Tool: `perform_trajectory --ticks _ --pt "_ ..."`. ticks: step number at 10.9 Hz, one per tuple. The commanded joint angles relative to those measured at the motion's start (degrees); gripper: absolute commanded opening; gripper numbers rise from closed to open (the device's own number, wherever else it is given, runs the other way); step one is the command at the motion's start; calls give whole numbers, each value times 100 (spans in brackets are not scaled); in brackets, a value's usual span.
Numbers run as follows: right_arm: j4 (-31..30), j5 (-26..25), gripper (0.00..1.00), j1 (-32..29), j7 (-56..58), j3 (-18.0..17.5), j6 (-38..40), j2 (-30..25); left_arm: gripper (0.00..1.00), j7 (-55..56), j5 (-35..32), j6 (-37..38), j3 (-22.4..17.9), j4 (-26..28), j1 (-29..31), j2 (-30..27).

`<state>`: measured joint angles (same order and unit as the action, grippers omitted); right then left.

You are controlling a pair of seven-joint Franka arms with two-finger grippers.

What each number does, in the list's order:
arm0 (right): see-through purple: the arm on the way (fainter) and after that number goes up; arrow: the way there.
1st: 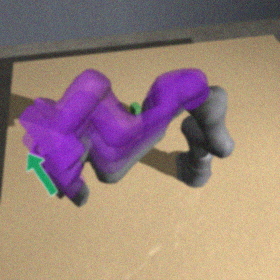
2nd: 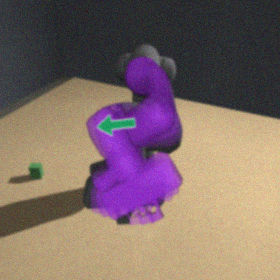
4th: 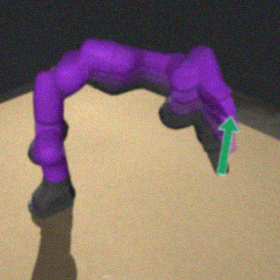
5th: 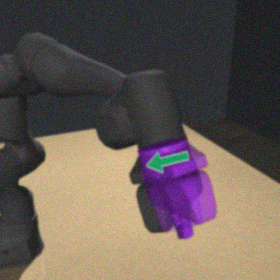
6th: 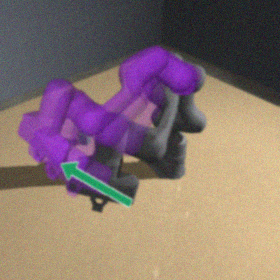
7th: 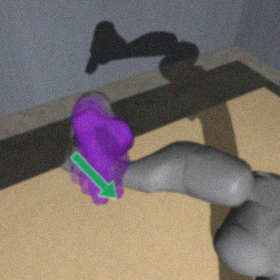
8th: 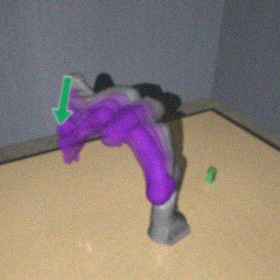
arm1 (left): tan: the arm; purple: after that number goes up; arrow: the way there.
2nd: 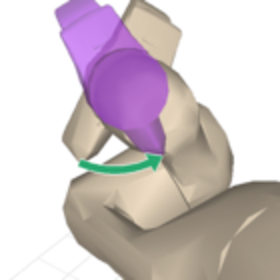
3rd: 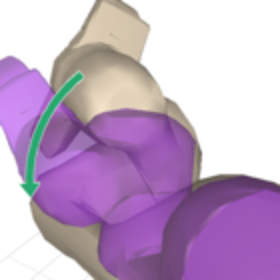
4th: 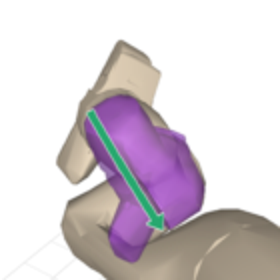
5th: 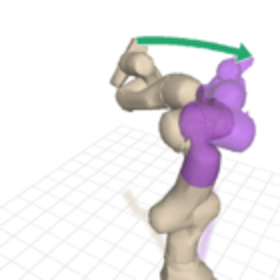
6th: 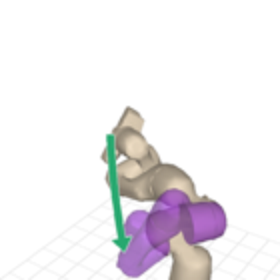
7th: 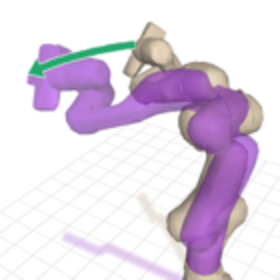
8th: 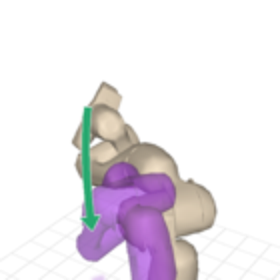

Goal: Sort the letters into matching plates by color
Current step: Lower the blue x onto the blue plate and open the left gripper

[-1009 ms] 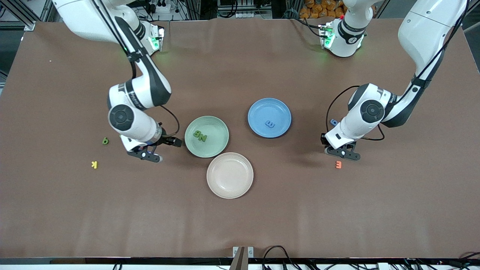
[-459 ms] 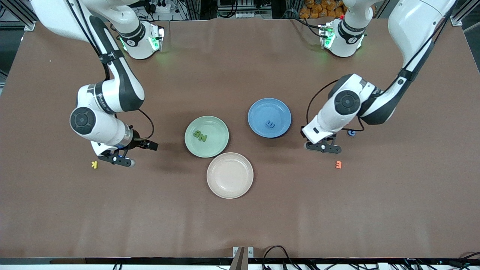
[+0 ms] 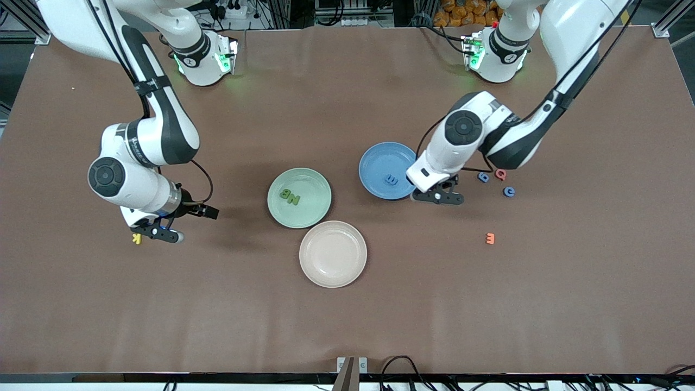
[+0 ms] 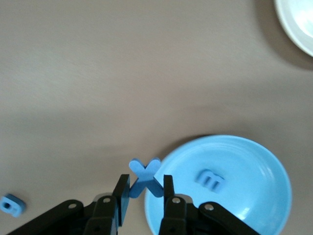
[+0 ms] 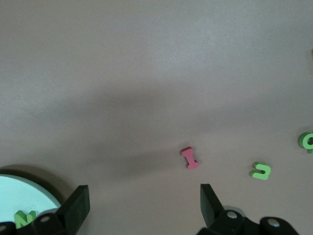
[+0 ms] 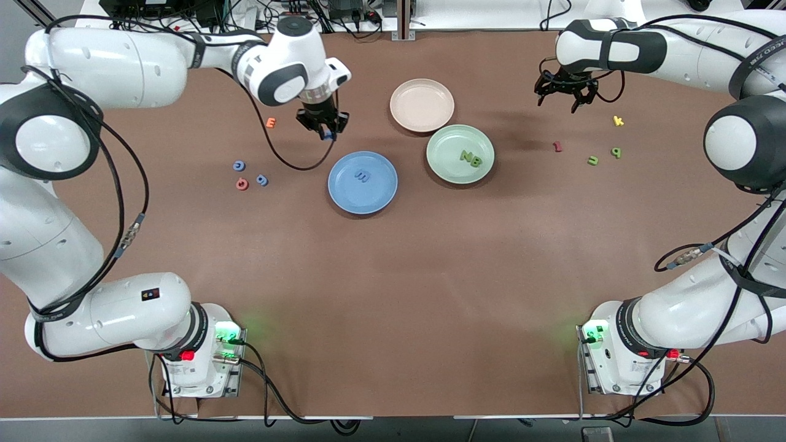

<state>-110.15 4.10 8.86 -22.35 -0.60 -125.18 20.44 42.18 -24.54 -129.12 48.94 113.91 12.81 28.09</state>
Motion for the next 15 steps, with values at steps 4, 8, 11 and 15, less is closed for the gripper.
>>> perform_trajectory --ticks 4,8,11,15 --pt "-192 -58 100 -77 248 209 3 -181 0 1265 -139 124 -34 43 -857 3" --pt "-332 -111 100 -217 337 376 -24 -190 0 1834 -331 106 -428 17 -1585 170" --pt "-498 -111 100 -524 354 376 -181 -181 0 2250 -420 106 -728 -10 -1975 214" --pt "-1534 -111 100 -903 618 376 -1656 -137 99 2654 -411 106 -789 -264 -2080 407"
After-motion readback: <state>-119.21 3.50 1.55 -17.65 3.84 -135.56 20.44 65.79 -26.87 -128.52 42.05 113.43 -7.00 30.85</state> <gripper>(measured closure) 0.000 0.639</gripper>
